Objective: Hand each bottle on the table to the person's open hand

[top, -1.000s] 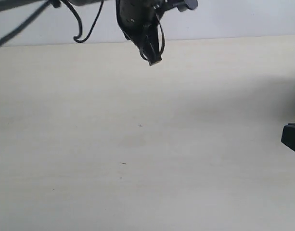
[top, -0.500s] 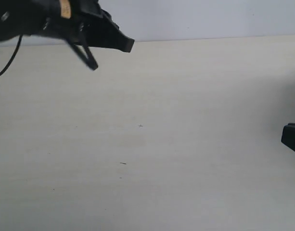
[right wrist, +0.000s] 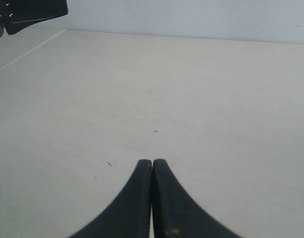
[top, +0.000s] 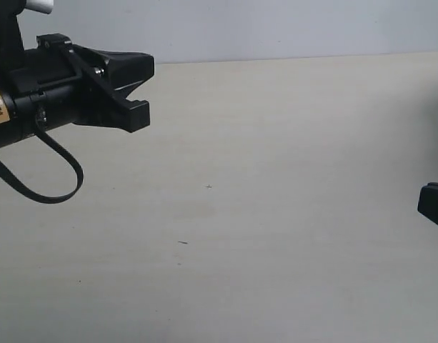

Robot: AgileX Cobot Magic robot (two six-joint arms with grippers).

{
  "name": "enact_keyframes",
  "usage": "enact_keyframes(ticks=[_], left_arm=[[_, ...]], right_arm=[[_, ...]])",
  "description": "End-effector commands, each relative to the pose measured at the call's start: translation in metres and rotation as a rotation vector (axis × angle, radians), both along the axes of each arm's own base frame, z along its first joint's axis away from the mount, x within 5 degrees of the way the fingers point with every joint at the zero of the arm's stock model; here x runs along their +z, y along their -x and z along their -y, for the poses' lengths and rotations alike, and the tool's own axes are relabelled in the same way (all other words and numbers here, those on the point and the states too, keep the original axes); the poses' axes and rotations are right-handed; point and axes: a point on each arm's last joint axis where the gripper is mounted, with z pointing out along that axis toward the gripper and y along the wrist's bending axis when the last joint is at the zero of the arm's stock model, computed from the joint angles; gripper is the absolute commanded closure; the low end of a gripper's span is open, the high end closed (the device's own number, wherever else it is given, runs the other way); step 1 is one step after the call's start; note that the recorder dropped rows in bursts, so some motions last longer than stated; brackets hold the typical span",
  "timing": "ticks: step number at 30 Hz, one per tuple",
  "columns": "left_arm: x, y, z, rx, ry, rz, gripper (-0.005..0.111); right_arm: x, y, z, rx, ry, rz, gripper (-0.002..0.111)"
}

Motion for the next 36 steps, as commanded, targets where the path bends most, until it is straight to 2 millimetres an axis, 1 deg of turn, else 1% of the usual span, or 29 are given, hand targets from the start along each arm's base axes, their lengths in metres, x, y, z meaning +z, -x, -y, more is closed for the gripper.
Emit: enact_keyframes(ticks=[1, 5, 7, 9, 14, 16, 17, 18, 21, 23, 25, 27, 29, 31, 33, 36], left_arm=[[0.003, 0.001, -0.001, 0.002, 0.024, 0.014, 0.107], [0.003, 0.001, -0.001, 0.002, 0.024, 0.014, 0.107], [0.003, 0.001, -0.001, -0.008, -0.004, 0.034, 0.107], [0.002, 0.001, -0.002, 0.000, -0.002, 0.015, 0.107], [-0.011, 0.007, -0.003, 0.076, 0.053, -0.211, 0.107], [-0.012, 0.010, -0.007, 0.097, 0.025, -0.243, 0.107], [-0.014, 0.014, -0.012, 0.126, -0.011, -0.288, 0.107], [-0.012, 0.020, -0.017, 0.153, -0.016, -0.319, 0.107], [-0.007, 0.045, -0.040, 0.259, -0.020, -0.415, 0.107], [0.003, 0.065, -0.057, 0.296, 0.009, -0.379, 0.107], [0.013, 0.082, -0.074, 0.324, 0.053, -0.296, 0.107], [0.023, 0.104, -0.092, 0.360, 0.110, -0.190, 0.107], [0.026, 0.127, -0.107, 0.397, 0.157, -0.075, 0.107], [0.024, 0.146, -0.118, 0.421, 0.169, 0.048, 0.107], [0.018, 0.163, -0.126, 0.450, 0.181, 0.163, 0.107], [0.005, 0.175, -0.131, 0.487, 0.197, 0.254, 0.107]], right_arm=[[0.000, 0.000, 0.001, -0.010, -0.001, 0.009, 0.108], [0.000, 0.000, 0.001, -0.010, -0.001, 0.009, 0.108], [0.000, 0.000, 0.001, -0.010, -0.001, 0.009, 0.108], [0.000, 0.000, 0.001, -0.010, -0.001, 0.009, 0.108], [0.000, 0.000, 0.001, -0.009, -0.004, 0.008, 0.108], [0.000, 0.000, 0.001, -0.009, -0.004, 0.008, 0.108], [0.000, 0.000, 0.001, -0.009, -0.004, 0.008, 0.108], [0.000, 0.000, 0.001, -0.009, -0.004, 0.008, 0.108], [0.000, 0.000, 0.001, -0.009, -0.004, 0.008, 0.108], [0.000, 0.000, 0.001, -0.009, -0.004, 0.008, 0.108], [0.000, 0.000, 0.001, -0.009, -0.004, 0.008, 0.108], [0.000, 0.000, 0.001, -0.009, -0.004, 0.008, 0.108], [0.000, 0.000, 0.001, -0.009, -0.004, 0.008, 0.108], [0.000, 0.000, 0.001, -0.009, -0.004, 0.008, 0.108], [0.000, 0.000, 0.001, -0.009, -0.004, 0.008, 0.108], [0.000, 0.000, 0.001, -0.009, -0.004, 0.008, 0.108]])
